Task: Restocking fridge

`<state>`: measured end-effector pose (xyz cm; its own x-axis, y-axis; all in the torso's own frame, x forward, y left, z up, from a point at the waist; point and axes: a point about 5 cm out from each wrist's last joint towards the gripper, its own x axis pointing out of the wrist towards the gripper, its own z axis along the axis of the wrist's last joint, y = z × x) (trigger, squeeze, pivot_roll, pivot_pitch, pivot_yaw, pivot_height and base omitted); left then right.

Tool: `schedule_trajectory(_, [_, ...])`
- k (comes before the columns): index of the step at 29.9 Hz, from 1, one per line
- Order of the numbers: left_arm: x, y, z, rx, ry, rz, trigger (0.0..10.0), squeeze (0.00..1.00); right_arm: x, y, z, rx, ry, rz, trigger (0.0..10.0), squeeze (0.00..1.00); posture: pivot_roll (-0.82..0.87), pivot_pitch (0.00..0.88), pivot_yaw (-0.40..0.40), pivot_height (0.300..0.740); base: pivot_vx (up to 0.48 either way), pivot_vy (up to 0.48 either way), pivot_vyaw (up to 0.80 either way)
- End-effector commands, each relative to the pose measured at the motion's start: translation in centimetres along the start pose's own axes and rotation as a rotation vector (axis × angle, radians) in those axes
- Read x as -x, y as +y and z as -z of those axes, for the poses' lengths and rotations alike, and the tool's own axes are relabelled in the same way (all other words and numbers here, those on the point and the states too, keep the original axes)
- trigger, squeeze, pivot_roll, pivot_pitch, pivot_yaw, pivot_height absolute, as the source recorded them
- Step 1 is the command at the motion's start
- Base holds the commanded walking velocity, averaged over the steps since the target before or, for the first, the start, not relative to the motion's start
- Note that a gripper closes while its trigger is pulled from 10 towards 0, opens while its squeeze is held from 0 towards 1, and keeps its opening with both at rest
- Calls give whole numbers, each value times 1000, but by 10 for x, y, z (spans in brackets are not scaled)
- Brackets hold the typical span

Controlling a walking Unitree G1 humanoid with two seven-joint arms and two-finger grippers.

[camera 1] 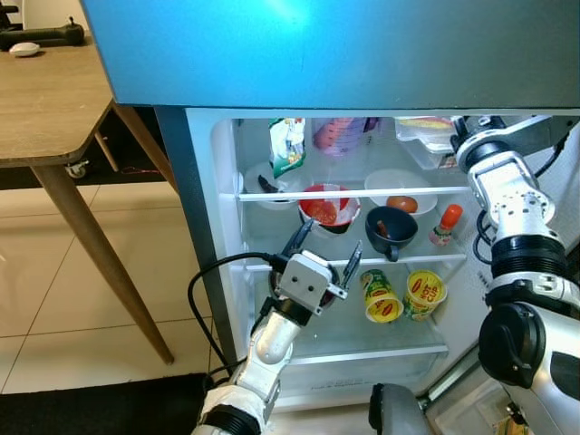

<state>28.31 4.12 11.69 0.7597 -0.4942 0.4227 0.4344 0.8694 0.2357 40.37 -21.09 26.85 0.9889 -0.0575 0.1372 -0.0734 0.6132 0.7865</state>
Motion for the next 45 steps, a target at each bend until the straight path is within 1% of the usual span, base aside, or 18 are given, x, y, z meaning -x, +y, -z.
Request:
schedule_trajectory(1, [-1, -5, -1, 19, 2, 3, 10000, 0, 2, -6, -5, 35, -1, 42, 10000, 302, -101, 0, -79, 550, 0, 0, 0])
schedule_trajectory(2, [-2, -5, -1, 19, 2, 3, 10000, 0, 3, -11, -6, 43, 13, 76, 10000, 294, -102, 0, -81, 550, 0, 0, 0])
schedule_trajectory(3, [-2, -5, -1, 19, 2, 3, 10000, 0, 3, -11, -6, 43, 13, 76, 10000, 294, -102, 0, -81, 550, 0, 0, 0])
schedule_trajectory(4, [-2, -6, -1, 20, 3, 4, 10000, 0, 4, -15, -7, 51, 23, 104, 10000, 290, -102, 0, -81, 550, 0, 0, 0])
schedule_trajectory(6, [-1, -6, -1, 20, 4, 5, 10000, 0, 6, -18, -13, 13, 17, 114, 10000, 286, -103, 0, -81, 550, 0, 0, 0])
schedule_trajectory(8, [-1, -6, -1, 20, 4, 5, 10000, 0, 6, -18, -13, 13, 17, 114, 10000, 286, -103, 0, -81, 550, 0, 0, 0])
schedule_trajectory(10, [-1, -7, 0, 21, 5, 6, 10000, 0, 7, -18, -20, -46, 4, 96, 10000, 290, -103, 0, -82, 550, 0, 0, 0])
schedule_trajectory(11, [-1, -7, 0, 22, 5, 7, 10000, 0, 8, -21, -22, -73, 1, 100, 10000, 290, -103, 0, -82, 550, 0, 0, 0])
schedule_trajectory(13, [-1, -7, 0, 23, 5, 8, 10000, 0, 8, -24, -24, -91, 0, 105, 10000, 290, -103, 0, -82, 550, 0, 0, 0])
schedule_trajectory(16, [-1, -8, 0, 23, 5, 10, 10000, 0, 10, -29, -24, -87, 12, 125, 10000, 290, -103, 0, -82, 550, 0, 0, 0])
schedule_trajectory(20, [-1, -9, 0, 26, 7, 13, 10000, 0, 12, -35, -16, -46, 81, 175, 10000, 294, -103, 0, -80, 550, 0, 0, 0])
schedule_trajectory(29, [-1, -9, 0, 27, 7, 14, 10000, 0, 14, -36, -13, -33, 110, 190, 10000, 294, -105, 0, -80, 550, 0, 0, 0])
schedule_trajectory(35, [0, -10, 0, 30, 9, 15, 10000, 0, 16, -35, -14, -8, 146, 192, 10000, 290, -111, 0, -76, 550, 0, 0, 0])
schedule_trajectory(43, [0, -11, 0, 31, 10, 17, 10000, 0, 19, -38, -21, 4, 140, 232, 10000, 302, -112, 0, -77, 550, 0, 0, 0])
schedule_trajectory(45, [0, -11, 0, 32, 10, 17, 10000, 0, 21, -41, -26, 18, 132, 258, 10000, 306, -112, 0, -77, 550, 0, 0, 0])
